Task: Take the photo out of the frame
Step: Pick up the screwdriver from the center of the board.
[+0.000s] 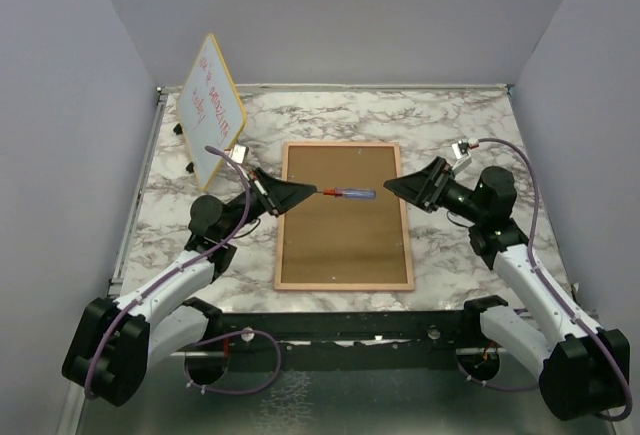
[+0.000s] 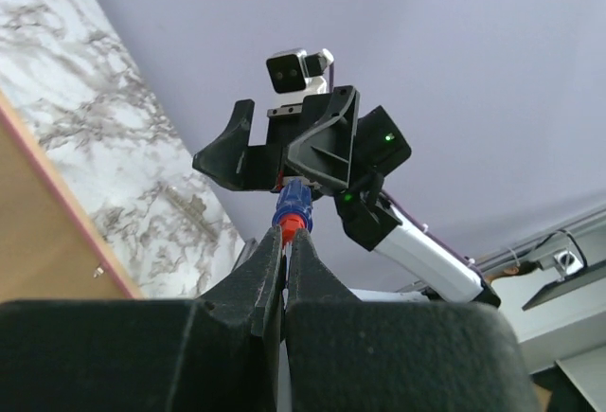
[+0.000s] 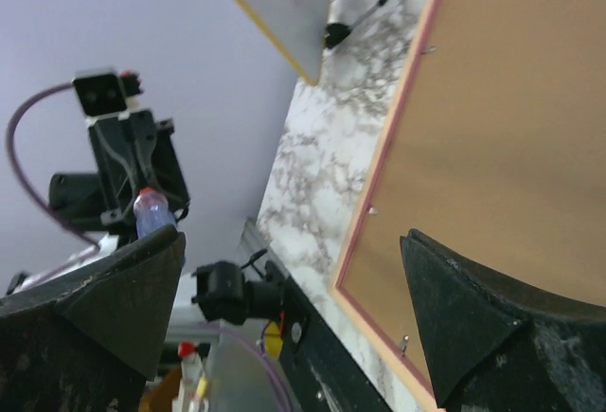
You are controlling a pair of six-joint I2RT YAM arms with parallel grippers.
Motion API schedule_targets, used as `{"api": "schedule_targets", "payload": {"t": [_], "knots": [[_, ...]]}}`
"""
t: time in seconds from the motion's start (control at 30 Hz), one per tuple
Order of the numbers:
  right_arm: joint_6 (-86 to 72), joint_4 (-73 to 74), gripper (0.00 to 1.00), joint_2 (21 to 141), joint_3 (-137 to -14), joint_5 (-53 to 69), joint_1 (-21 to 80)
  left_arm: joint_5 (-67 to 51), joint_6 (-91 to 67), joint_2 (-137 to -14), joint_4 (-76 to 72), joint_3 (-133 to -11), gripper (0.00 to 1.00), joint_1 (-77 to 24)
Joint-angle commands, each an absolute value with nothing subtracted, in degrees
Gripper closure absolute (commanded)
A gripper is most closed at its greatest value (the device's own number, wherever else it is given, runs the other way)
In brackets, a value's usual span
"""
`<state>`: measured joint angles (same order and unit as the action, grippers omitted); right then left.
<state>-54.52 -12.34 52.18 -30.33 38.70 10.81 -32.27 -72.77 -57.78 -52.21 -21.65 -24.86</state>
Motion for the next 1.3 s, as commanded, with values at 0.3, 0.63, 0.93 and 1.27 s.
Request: {"api": "schedule_targets", "payload": {"t": [0.3,0.63,0.93,1.27], "knots": [[-61.61,-31.83,0.0,50.64,-31.05,55.0,10.81,-33.19,-77.46,-60.54,-66.71,-21.8,1.0,-25.57],[-56.09,-22.09,0.0,53.42,-38.32,54.44,14.75,-33.04,-78.24,-63.19,-69.6,-22.2,1.0,-26.4],[-54.29,-24.2,0.13,62.74,-42.22,47.65,27.58,-32.21,-79.19,-64.05,-71.89,-21.99,1.0,-26.81],[-61.32,-34.01,0.38,67.0,-40.51,48.86,27.87,-31.73,-79.37,-63.87,-72.2,-21.14,1.0,-26.85]]}}
